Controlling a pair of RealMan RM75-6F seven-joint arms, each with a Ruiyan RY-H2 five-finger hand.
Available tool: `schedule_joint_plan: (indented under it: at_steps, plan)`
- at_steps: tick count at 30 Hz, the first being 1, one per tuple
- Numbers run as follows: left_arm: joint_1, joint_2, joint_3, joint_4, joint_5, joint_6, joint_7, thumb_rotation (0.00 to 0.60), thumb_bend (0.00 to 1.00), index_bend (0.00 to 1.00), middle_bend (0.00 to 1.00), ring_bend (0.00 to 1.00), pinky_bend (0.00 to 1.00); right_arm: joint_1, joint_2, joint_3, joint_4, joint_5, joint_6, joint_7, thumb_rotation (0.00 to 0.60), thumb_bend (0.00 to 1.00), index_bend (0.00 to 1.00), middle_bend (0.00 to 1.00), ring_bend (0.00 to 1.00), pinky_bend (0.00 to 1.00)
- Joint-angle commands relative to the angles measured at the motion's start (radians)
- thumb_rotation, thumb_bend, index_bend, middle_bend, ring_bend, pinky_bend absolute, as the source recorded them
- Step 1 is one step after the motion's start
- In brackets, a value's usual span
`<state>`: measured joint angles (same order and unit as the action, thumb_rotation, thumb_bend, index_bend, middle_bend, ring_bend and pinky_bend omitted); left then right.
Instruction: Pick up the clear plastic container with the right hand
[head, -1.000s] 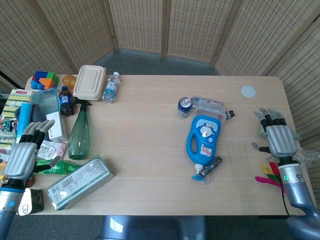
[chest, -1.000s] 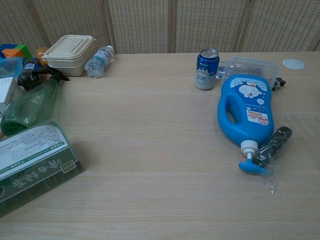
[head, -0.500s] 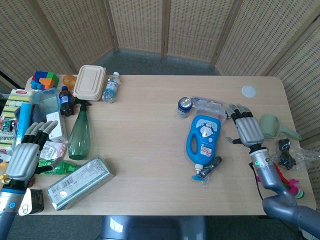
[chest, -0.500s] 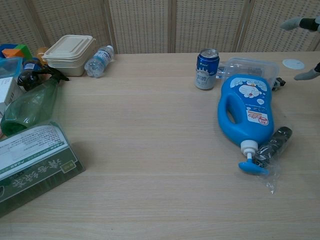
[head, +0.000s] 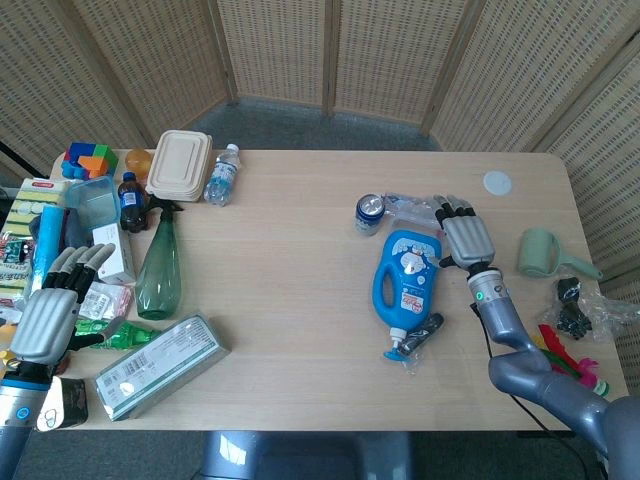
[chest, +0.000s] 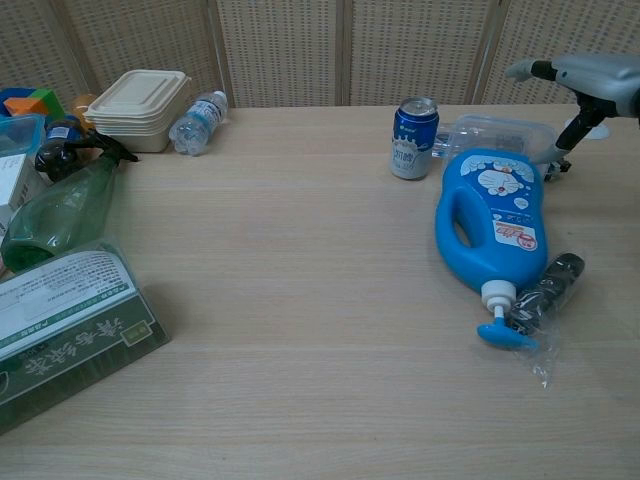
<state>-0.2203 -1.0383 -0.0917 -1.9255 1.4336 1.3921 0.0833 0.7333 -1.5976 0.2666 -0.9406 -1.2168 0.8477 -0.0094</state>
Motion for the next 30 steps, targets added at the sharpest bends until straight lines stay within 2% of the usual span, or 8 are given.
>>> schedule_joint_plan:
  at_steps: [1,15,21,30]
  plan:
    - [0.004,0.002,0.001,0.001,0.001,0.004,-0.006,0.600,0.30,0.00,0.00,0.00,0.00,0.045,-0.050,0.010,0.081,0.010,-0.050,0.031,0.600,0.15,0.05,0.09,0.00,0.00]
    - [0.034,0.018,0.012,-0.006,0.003,0.037,-0.014,0.600,0.30,0.00,0.00,0.00,0.00,0.142,-0.153,0.015,0.336,-0.007,-0.152,0.145,0.600,0.15,0.07,0.10,0.00,0.00]
    - [0.045,0.023,0.013,-0.010,0.003,0.049,-0.013,0.600,0.30,0.00,0.00,0.00,0.00,0.178,-0.189,0.003,0.444,-0.027,-0.202,0.199,0.600,0.15,0.13,0.12,0.00,0.00]
    - [0.062,0.029,0.016,-0.018,0.004,0.067,-0.015,0.600,0.30,0.00,0.00,0.00,0.00,0.219,-0.236,-0.026,0.592,-0.068,-0.262,0.286,0.600,0.14,0.20,0.16,0.07,0.05]
